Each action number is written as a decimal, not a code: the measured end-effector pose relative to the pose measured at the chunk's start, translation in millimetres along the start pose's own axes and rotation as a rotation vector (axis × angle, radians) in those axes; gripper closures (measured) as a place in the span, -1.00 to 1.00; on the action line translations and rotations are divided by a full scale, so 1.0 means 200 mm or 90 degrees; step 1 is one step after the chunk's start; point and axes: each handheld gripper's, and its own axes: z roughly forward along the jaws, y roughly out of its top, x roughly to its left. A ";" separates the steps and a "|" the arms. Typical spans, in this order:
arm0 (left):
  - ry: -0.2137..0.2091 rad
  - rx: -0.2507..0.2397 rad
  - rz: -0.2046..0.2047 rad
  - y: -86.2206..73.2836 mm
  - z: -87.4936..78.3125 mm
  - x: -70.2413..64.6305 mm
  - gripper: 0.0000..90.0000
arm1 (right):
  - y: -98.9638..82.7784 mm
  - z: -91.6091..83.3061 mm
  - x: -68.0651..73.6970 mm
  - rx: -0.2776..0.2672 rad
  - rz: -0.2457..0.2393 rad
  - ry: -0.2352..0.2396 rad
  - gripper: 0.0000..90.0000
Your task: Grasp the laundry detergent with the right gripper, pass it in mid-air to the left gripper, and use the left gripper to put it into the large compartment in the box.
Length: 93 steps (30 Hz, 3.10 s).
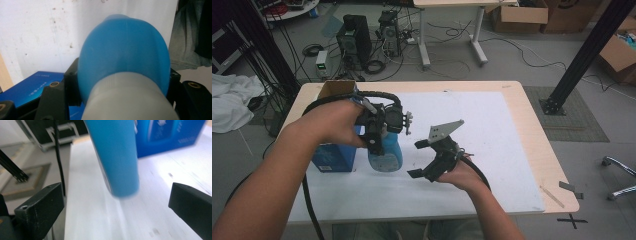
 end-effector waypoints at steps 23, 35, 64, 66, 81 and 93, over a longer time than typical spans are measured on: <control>-0.020 -0.019 -0.133 -0.21 -0.30 0.14 -0.15 | 0.10 -0.44 0.01 0.261 -0.022 -0.116 -1.00; -0.050 -0.040 -0.354 -0.39 -0.52 0.31 -0.15 | 0.12 -0.55 -0.07 0.408 -0.026 -0.138 -1.00; -0.035 -0.022 -0.825 -0.76 -0.67 0.49 -0.15 | 0.08 -0.58 -0.06 0.534 -0.063 -0.122 -1.00; -0.035 -0.023 -0.839 -0.77 -0.67 0.49 -0.15 | 0.07 -0.58 -0.06 0.533 -0.061 -0.122 -1.00; -0.045 0.010 -0.914 -0.85 -0.43 0.52 -0.15 | 0.06 -0.59 -0.07 0.541 -0.052 -0.123 -1.00; -0.077 0.008 -0.918 -0.84 -0.21 0.51 -0.15 | 0.04 -0.58 -0.07 0.540 -0.052 -0.118 -0.99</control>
